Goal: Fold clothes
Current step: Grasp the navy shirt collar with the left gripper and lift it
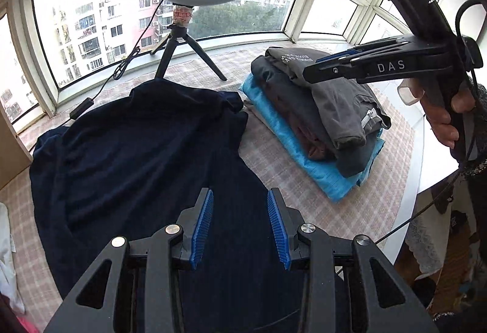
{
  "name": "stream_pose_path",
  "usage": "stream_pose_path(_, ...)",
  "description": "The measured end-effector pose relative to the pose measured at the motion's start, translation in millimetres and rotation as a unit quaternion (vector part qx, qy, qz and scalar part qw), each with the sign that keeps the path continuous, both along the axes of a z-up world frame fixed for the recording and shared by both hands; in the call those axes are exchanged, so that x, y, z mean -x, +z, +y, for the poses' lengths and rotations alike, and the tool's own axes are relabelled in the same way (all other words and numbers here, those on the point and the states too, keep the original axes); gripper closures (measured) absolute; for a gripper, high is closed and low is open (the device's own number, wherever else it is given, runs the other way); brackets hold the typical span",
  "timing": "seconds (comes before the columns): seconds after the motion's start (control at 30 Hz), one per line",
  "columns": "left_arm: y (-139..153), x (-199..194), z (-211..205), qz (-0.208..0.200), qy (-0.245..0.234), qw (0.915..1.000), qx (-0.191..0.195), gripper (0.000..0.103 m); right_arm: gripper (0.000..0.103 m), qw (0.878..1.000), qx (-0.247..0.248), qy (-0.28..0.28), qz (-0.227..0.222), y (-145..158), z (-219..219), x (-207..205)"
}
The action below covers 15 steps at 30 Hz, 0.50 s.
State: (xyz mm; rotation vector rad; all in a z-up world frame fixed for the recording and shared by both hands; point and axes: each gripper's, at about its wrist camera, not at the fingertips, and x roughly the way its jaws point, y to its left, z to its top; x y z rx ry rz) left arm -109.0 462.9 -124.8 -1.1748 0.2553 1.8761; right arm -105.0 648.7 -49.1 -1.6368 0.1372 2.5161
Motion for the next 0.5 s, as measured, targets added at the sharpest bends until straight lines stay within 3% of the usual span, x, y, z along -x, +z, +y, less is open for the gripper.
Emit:
stream_pose_path(0.07, -20.7, 6.0, 23.1, -0.02, 0.003, 0.9998, 0.0, 0.067, 0.069, 1.0, -0.002, 0.013, -0.024, -15.5, 5.5, 24.2)
stream_pose_path(0.17, -42.2, 11.4, 60.7, -0.006, 0.004, 0.9998, 0.017, 0.067, 0.069, 0.998, -0.008, 0.02, -0.051, -33.5, 18.0, 49.4)
stream_pose_path(0.33, -64.7, 20.4, 120.7, 0.053, -0.036, 0.9962, 0.059, 0.067, 0.069, 0.998, -0.001, 0.022, -0.061, -40.1, 39.4, 59.9)
stream_pose_path(0.5, -89.6, 34.1, 166.1, 0.106, -0.073, 0.986, 0.106, 0.067, 0.069, 0.998, 0.022, 0.023, -0.046, -32.2, 60.1, 53.0)
